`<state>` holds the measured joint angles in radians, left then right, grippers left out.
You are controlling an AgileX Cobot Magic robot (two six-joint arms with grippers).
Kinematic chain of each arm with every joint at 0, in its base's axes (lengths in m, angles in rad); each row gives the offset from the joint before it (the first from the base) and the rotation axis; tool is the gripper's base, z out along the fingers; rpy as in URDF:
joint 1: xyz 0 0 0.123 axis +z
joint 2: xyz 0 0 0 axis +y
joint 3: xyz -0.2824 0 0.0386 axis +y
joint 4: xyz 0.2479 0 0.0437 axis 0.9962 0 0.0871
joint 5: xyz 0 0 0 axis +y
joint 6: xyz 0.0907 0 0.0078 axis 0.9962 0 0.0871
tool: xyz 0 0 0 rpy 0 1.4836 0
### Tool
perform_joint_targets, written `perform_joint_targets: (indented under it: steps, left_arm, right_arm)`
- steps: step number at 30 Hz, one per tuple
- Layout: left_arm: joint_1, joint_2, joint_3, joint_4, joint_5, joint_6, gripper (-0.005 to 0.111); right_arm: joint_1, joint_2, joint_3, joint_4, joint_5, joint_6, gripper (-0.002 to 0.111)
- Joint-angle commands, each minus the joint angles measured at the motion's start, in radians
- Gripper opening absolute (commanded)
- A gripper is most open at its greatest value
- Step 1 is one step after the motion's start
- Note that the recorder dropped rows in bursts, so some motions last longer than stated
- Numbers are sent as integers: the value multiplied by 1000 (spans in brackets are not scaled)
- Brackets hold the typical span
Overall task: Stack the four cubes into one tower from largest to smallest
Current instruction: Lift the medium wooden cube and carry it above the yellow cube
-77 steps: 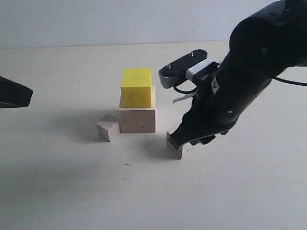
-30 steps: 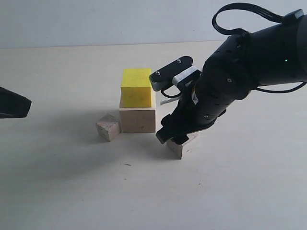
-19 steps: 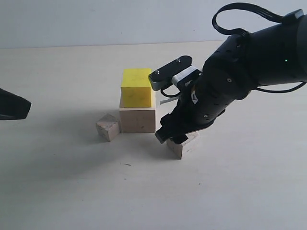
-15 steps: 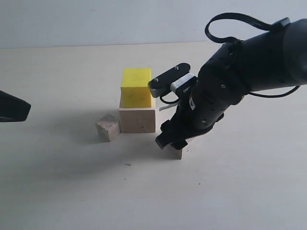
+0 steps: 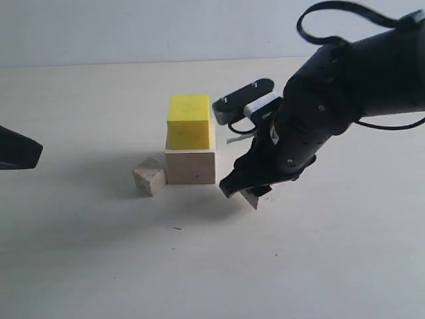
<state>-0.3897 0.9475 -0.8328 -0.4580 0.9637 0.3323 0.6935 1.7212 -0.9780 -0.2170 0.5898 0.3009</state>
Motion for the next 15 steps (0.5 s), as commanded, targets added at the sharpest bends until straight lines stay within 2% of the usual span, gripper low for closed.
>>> perform_joint_targets:
  steps: [1,5,15]
  left_arm:
    - [-3,-6,4,3,-30,-5,0]
    - [-3,-6,4,3,-46,-5,0]
    - [-3,-6,4,3,-101,-5,0]
  right_arm:
    - [-2,-124,-42,-38,119,110,0]
    - [-2,-214,-127,-47,263,203,0]
    - [-2,-281,-358,118,391,222,0]
